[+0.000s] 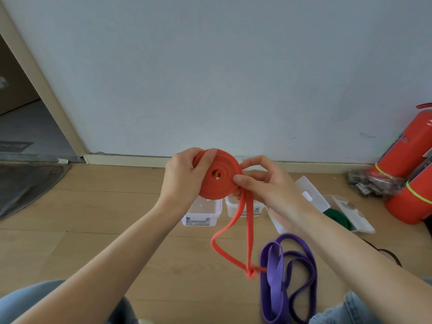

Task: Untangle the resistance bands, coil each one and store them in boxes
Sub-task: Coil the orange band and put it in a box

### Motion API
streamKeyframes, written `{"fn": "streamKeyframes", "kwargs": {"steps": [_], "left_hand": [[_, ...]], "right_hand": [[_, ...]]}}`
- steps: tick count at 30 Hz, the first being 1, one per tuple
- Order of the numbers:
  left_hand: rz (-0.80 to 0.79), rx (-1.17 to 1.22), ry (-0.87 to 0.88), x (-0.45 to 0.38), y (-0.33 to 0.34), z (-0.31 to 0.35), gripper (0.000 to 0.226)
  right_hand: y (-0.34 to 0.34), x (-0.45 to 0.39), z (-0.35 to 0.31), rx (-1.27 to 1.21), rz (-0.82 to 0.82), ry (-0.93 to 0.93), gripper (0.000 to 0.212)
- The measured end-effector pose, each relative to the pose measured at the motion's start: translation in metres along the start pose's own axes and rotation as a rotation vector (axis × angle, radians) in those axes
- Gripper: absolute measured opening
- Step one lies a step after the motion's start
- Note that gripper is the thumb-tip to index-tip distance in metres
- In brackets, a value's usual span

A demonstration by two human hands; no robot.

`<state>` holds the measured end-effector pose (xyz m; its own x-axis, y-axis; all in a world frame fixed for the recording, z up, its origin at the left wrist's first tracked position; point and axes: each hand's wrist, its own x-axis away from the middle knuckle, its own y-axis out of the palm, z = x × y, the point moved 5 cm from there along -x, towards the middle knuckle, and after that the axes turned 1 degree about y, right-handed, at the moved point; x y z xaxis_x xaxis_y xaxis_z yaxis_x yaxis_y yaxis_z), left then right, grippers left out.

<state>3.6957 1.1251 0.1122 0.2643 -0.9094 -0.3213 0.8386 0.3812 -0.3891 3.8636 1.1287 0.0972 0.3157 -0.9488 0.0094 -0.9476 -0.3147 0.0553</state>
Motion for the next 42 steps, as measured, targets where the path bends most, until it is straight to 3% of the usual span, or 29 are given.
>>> {"fn": "streamKeyframes", "kwargs": {"steps": [4, 6, 9, 13, 16, 19, 21, 26, 29, 34, 39, 42], "left_hand": [[-0.464, 0.081, -0.199, 0.006, 0.015, -0.011, 0.046], [-0.536, -0.084, -0.162, 0.013, 0.021, -0.012, 0.046], [-0.396, -0.225, -0.039, 0.014, 0.023, -0.008, 0.045], [-0.198, -0.164, 0.087, 0.011, 0.013, 0.004, 0.038], [-0.054, -0.142, 0.091, 0.004, 0.003, 0.007, 0.042], [0.065, -0.139, 0.085, -0.002, -0.007, 0.005, 0.049], [0.019, -0.119, 0.080, -0.006, -0.006, 0.003, 0.049], [-0.467, 0.064, -0.114, -0.001, 0.008, -0.010, 0.022], [-0.408, 0.112, -0.148, 0.001, 0.008, -0.012, 0.019], [-0.337, 0.242, -0.219, -0.002, 0.000, -0.010, 0.015], [-0.381, 0.362, -0.259, -0.003, -0.001, -0.009, 0.022], [-0.274, 0.395, -0.277, -0.004, 0.000, -0.012, 0.024]], "right_hand": [[-0.007, -0.003, -0.008, 0.291, -0.027, -0.049, 0.021], [0.001, 0.000, -0.006, 0.456, -0.085, -0.078, 0.024], [0.005, 0.001, 0.000, 0.378, -0.073, -0.035, 0.028], [0.001, -0.001, 0.004, 0.164, -0.052, 0.066, 0.030], [0.006, 0.001, 0.007, 0.012, -0.123, 0.146, 0.047], [0.014, 0.004, 0.012, 0.051, -0.168, 0.152, 0.036], [0.013, 0.003, 0.014, 0.027, -0.140, 0.128, 0.019], [-0.001, 0.001, 0.010, 0.151, -0.092, 0.065, 0.011], [-0.004, 0.000, 0.010, 0.157, -0.077, 0.070, 0.018], [-0.015, -0.006, -0.005, -0.076, -0.005, 0.024, 0.021], [-0.011, -0.003, -0.010, 0.056, -0.039, -0.046, 0.012], [0.003, 0.001, -0.005, 0.023, -0.075, -0.054, 0.008]]}}
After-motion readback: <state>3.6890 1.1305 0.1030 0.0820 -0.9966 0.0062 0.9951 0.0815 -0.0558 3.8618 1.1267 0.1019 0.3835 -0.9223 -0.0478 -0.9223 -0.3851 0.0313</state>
